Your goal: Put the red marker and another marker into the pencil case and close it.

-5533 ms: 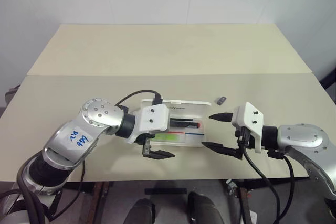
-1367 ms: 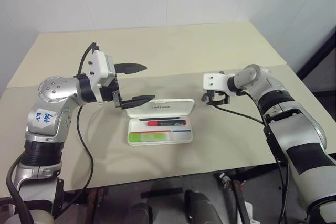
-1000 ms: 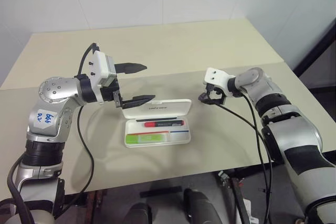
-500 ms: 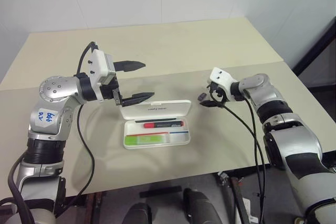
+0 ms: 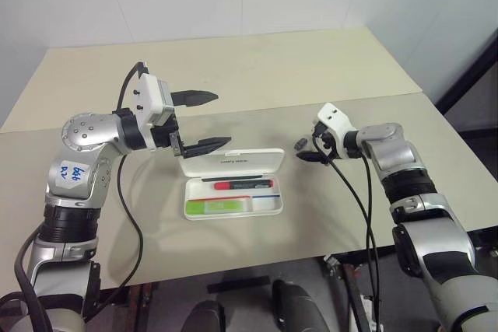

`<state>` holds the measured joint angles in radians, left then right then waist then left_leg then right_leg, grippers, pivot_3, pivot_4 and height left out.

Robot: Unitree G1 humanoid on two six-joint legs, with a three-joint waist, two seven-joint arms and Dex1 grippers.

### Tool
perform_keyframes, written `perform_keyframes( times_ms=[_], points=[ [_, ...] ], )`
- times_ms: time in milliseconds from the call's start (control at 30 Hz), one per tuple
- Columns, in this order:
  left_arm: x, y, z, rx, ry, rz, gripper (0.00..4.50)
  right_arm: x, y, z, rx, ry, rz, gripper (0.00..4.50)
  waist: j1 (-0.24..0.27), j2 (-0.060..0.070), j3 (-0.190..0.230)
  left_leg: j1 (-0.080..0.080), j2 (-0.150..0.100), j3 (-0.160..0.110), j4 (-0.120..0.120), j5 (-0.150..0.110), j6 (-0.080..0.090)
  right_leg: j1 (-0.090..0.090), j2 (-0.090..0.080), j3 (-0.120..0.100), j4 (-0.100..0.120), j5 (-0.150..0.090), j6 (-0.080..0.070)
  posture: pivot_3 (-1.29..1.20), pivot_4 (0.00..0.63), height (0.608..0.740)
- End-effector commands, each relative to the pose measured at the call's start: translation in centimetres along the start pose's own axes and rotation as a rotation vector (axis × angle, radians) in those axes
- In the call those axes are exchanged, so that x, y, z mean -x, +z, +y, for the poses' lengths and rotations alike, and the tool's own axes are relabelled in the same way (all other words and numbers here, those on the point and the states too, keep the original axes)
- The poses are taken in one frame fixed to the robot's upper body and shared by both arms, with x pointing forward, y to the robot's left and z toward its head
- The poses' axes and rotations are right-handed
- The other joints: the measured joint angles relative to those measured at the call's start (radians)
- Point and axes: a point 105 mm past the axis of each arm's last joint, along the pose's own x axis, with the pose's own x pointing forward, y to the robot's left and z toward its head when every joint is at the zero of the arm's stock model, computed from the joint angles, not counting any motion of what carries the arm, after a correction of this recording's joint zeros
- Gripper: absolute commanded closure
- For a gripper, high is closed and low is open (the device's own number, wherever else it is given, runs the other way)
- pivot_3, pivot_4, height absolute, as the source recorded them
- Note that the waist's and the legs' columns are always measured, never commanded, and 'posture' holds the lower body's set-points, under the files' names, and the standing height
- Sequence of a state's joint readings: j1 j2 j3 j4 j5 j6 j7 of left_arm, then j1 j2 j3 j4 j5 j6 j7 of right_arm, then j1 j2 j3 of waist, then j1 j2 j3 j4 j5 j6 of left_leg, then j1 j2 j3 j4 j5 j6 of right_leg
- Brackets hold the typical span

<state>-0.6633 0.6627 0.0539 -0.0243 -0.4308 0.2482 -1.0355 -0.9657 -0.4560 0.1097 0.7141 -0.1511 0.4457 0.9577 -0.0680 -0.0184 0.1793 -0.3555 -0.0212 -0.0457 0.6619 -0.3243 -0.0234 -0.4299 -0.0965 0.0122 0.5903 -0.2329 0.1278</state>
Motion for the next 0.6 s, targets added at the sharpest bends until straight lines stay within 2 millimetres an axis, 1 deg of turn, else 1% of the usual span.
perform_keyframes(
  times_ms=[33, 167, 267, 400, 600],
  points=[
    [-0.4, 1.0, -0.1, -0.014, -0.033, -0.023, 0.04, -0.8, -0.1, 1.2, -0.024, 0.022, -0.003, 0.0, 0.0, 0.0, 0.0, 0.0, 0.0, 0.0, 0.0, 0.0, 0.0, 0.0, 0.0, 0.0, 0.0, 0.0, 0.0, 0.0, 0.15, 0.74],
    [-0.2, 0.2, -0.2, 0.048, -0.074, 0.021, 0.04, -1.1, -0.1, 1.5, -0.03, 0.017, -0.006, 0.0, -0.001, 0.0, 0.0, 0.001, 0.0, 0.001, 0.0, 0.0, 0.0, 0.0, 0.001, 0.001, 0.001, 0.0, 0.0, 0.0, 0.15, 0.74],
    [0.0, -0.4, 0.3, 0.073, -0.094, 0.059, 0.04, -1.3, 0.2, 1.7, -0.035, 0.013, -0.018, 0.0, -0.006, 0.0, 0.0, 0.001, 0.0, 0.001, 0.0, -0.002, 0.004, 0.0, 0.001, 0.001, 0.002, 0.0, 0.0, 0.0, 0.15, 0.74],
    [0.1, -0.5, 1.2, 0.071, -0.093, 0.071, 0.04, -1.5, 0.6, 1.9, -0.041, 0.008, -0.047, 0.0, -0.009, 0.0, 0.0, 0.001, 0.0, 0.001, 0.0, -0.002, 0.004, 0.0, 0.001, 0.001, 0.002, 0.0, 0.0, 0.0, 0.15, 0.74],
    [-0.1, -0.4, 1.5, 0.056, -0.094, 0.064, 0.04, -1.8, 1.2, 2.4, -0.048, 0.012, -0.084, 0.0, -0.016, 0.0, 0.0, 0.001, 0.001, 0.001, 0.0, -0.002, 0.004, 0.0, 0.001, 0.003, 0.001, 0.0, 0.0, 0.0, 0.15, 0.74]
  ],
)
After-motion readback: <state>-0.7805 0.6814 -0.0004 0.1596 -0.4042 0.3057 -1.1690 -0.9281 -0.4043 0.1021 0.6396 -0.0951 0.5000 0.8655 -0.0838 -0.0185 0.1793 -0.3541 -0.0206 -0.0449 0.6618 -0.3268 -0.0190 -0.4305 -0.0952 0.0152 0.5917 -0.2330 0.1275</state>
